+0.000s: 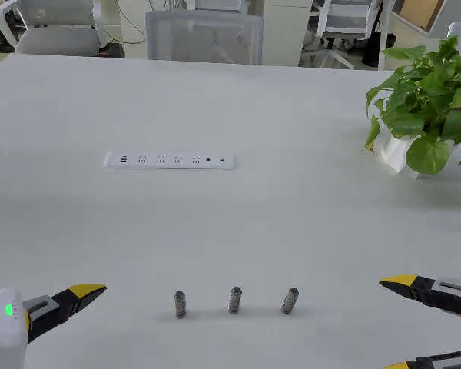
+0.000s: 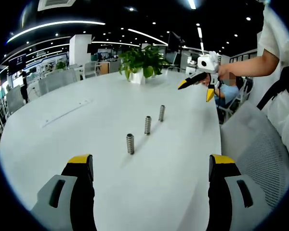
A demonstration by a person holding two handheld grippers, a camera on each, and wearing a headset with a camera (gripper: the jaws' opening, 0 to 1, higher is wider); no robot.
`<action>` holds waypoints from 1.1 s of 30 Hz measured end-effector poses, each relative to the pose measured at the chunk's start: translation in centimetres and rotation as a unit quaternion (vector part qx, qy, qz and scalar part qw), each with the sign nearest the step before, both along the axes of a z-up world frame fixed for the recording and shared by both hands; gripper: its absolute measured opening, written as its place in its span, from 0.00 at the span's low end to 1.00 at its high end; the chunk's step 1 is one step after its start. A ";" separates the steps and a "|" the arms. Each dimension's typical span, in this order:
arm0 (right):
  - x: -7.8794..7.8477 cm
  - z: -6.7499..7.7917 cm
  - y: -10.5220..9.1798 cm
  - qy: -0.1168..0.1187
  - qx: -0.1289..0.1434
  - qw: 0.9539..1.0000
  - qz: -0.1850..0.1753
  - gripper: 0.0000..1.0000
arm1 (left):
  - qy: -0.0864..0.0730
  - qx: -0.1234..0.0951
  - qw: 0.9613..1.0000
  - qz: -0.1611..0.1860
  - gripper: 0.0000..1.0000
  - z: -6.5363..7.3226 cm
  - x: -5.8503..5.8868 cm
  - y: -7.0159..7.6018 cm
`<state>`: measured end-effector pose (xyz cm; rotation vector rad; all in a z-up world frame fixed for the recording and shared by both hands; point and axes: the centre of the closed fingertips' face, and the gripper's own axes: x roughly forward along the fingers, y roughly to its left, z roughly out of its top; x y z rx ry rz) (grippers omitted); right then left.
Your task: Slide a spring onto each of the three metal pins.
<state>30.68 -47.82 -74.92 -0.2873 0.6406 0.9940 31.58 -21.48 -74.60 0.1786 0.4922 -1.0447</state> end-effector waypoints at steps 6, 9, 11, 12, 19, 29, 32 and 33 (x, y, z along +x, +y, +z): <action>-0.3 -0.9 -0.5 0.003 0.005 1.000 -0.008 0.86 | 0.002 0.003 1.000 -0.001 0.99 -0.2 -0.2 0.0; -0.3 -0.8 -0.8 0.001 0.005 1.000 -0.011 0.85 | 0.003 0.002 1.000 -0.002 0.99 -0.3 -0.2 0.0; -0.2 -0.7 -0.9 -0.001 0.006 1.000 -0.013 0.85 | 0.002 0.002 1.000 -0.003 0.99 -0.3 -0.3 0.0; -0.2 -0.7 -1.0 -0.002 0.006 1.000 -0.014 0.84 | 0.003 0.002 1.000 -0.003 0.99 -0.4 -0.4 0.1; -0.2 -0.7 -0.9 -0.004 0.007 1.000 -0.013 0.84 | 0.001 0.000 1.000 -0.005 0.99 -0.3 -0.6 0.0; 0.1 -0.4 -0.4 -0.009 0.007 1.000 -0.011 0.84 | 0.005 0.004 1.000 -0.008 0.99 -0.7 -1.0 0.3; 0.2 -0.4 -0.4 -0.010 0.007 1.000 -0.010 0.84 | 0.006 0.003 1.000 -0.009 0.99 -0.7 -1.0 0.4; 0.2 -0.4 -0.5 -0.010 0.007 1.000 -0.010 0.84 | 0.006 0.003 1.000 -0.009 0.99 -0.7 -1.0 0.4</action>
